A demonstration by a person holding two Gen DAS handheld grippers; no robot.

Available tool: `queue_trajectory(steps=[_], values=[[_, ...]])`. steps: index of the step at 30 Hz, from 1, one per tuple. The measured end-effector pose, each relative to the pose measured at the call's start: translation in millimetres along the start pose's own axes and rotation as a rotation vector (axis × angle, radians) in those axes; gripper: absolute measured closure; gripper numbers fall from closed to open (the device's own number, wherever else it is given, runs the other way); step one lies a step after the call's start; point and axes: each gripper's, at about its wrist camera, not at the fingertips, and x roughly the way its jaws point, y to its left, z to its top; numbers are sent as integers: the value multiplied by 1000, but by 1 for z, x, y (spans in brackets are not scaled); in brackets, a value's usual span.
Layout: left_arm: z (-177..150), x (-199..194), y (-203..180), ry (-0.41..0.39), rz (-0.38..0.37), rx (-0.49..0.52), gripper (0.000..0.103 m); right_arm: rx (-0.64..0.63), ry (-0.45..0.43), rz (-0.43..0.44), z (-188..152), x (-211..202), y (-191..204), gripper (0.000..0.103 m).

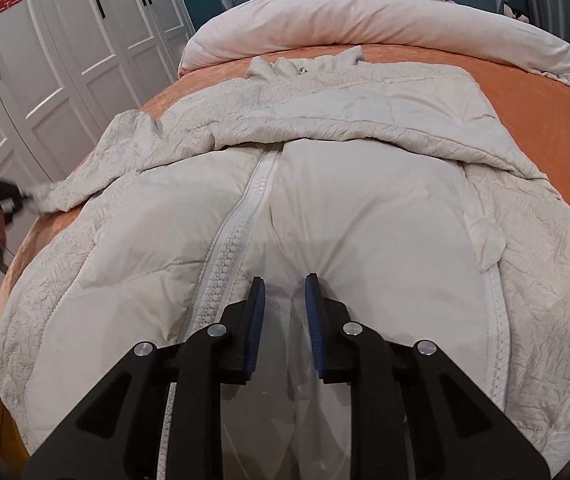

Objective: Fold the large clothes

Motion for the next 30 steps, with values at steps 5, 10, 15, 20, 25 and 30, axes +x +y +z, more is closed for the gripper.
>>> queue_trajectory(steps=[5, 10, 15, 20, 25, 30], values=[[-21, -76, -161, -111, -241, 329, 101, 26, -10, 31, -3, 0, -6, 83], [-115, -99, -315, -24, -502, 537, 100, 55, -20, 70, -5, -3, -12, 82], [-256, -45, -376, 233, -502, 651, 84, 91, -31, 142, -6, -6, -19, 72], [-317, -12, -355, 409, -437, 664, 78, 132, -55, 204, -5, -18, -27, 59], [-262, -27, -314, 292, -399, 601, 60, 154, -96, 161, 10, -39, -41, 49], [-197, -2, -254, 181, -217, 507, 58, 180, -133, 96, 60, -42, -56, 33]])
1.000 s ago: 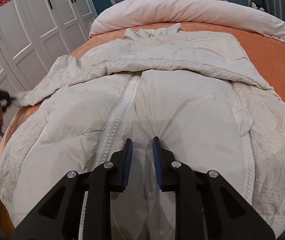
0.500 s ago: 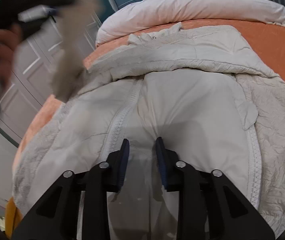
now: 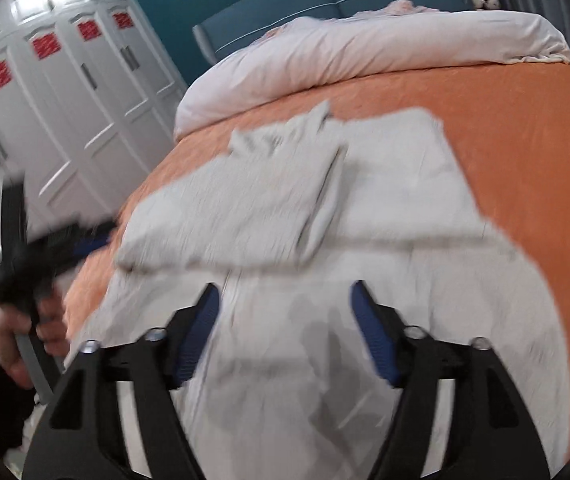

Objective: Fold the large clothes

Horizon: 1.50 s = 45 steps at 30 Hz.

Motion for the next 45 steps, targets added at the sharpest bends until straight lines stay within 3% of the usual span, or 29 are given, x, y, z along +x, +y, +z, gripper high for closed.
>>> queue_trajectory(steps=[4, 7, 9, 10, 11, 15, 17, 19, 21, 22, 24, 28, 30, 33, 37, 40, 45], values=[[11, 14, 45, -1, 76, -110, 58, 27, 1, -37, 30, 31, -5, 32], [17, 22, 56, 6, 95, -138, 58, 20, 83, -68, 45, 78, -3, 32], [16, 28, 57, 16, 95, -130, 58, 33, 138, -47, 49, 101, -2, 59], [20, 31, 56, 20, 99, -120, 58, 26, 154, -34, 54, 107, 2, 84], [19, 32, 54, 20, 100, -110, 58, 14, 130, -3, 64, 104, 11, 93], [17, 35, 45, 3, 107, -61, 58, -80, -108, 112, 101, 44, 39, 95], [13, 46, 42, 21, 131, -44, 58, -94, -165, 89, 108, 35, 31, 95], [8, 58, 41, 37, 155, -30, 58, -70, -74, -9, 102, 67, 4, 95], [1, 73, 40, 61, 182, -17, 57, -14, 108, -104, 80, 119, -35, 91], [-2, 76, 40, 66, 188, -16, 55, 13, 166, -107, 66, 137, -50, 89], [-8, 80, 41, 58, 209, -5, 54, 54, 133, -79, 64, 130, -56, 88], [-12, 82, 44, 57, 212, -12, 54, 54, -9, -113, 70, 86, -41, 85], [-15, 83, 44, 53, 225, -6, 54, 0, -93, -158, 72, 68, -26, 85], [-17, 83, 41, 43, 244, 5, 54, -113, -134, -173, 71, 59, 0, 85], [-19, 85, 40, 39, 265, 21, 53, -185, -22, -180, 65, 98, 16, 86], [-20, 86, 39, 37, 276, 31, 52, -159, 70, -211, 48, 128, 0, 89], [-22, 88, 38, 29, 290, 40, 51, -149, 59, -208, 36, 134, -8, 89]])
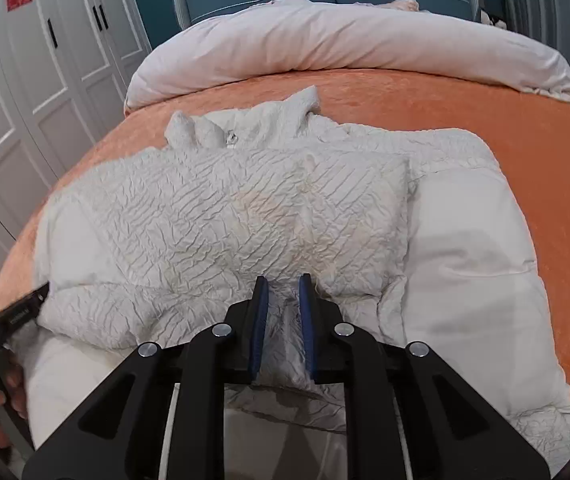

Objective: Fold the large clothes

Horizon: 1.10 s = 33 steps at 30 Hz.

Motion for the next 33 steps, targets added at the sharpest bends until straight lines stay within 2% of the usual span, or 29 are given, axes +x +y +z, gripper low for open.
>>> queue_trajectory(steps=[4, 13, 15, 16, 17, 19, 20, 22, 26, 29, 33], values=[[-1, 1, -1, -8, 9, 4, 50, -19, -9, -17, -3, 5, 5, 89], [-2, 2, -1, -5, 10, -3, 47, 23, -12, 37, -6, 5, -4, 88], [2, -4, 6, 19, -4, -27, 46, 35, 10, 45, -2, -1, -6, 88], [3, -10, 11, 33, -10, -36, 45, 49, 26, 45, -1, -10, -8, 85], [2, -20, 16, 45, -32, -50, 45, 70, 35, 45, -1, -30, -10, 74], [-2, -50, 34, 51, -72, -67, 42, 54, 4, 55, -10, -73, -14, 58], [-6, -65, 43, 47, -75, -63, 37, 19, -20, 45, -20, -101, -16, 49], [-23, -99, 67, 43, -81, -51, 32, -42, -33, 0, -41, -142, -23, 38], [-70, -143, 120, 114, -97, -78, 29, -61, 46, -57, -109, -215, -59, 32], [-111, -162, 155, 188, -119, -141, 29, 48, 138, -102, -171, -255, -95, 30], [-150, -178, 173, 224, -157, -215, 29, 242, 208, -65, -223, -271, -123, 30]])
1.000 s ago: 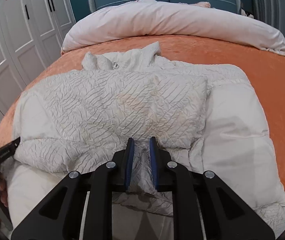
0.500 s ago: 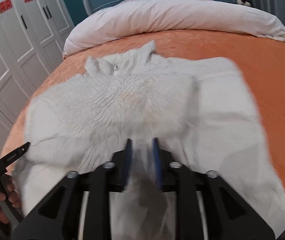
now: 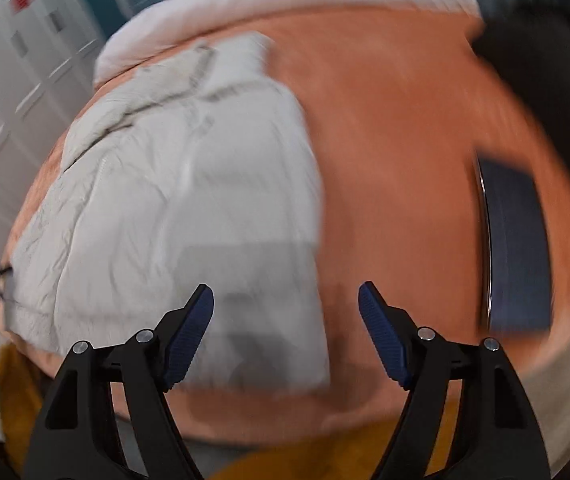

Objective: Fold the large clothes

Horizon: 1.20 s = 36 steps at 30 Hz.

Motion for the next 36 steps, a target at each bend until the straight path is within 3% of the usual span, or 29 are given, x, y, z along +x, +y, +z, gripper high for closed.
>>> queue_trajectory(steps=[5, 9, 12, 17, 20, 26, 30, 36], values=[[-21, 3, -16, 30, -57, -11, 29, 112, 16, 103, -21, 9, 1, 27], [-33, 10, -32, 55, -58, 21, 30, 149, 15, 117, -22, 18, 9, 24], [-35, 8, -40, 70, -59, 63, 42, 157, 10, 121, -21, 21, 14, 27], [-34, -11, -44, 63, -76, 128, 89, 135, -1, 173, -17, 11, 24, 78], [-35, -44, -47, 14, -125, 162, 93, 94, -35, 192, -13, -11, 32, 88], [-57, -102, -50, 7, -151, 247, 95, -41, -34, 196, -21, -64, 42, 90], [-100, -140, -27, 66, -147, 300, 95, -163, 60, 173, -51, -100, 40, 91], [-156, -170, -3, 179, -91, 345, 95, -197, 273, 173, -109, -129, 26, 91]])
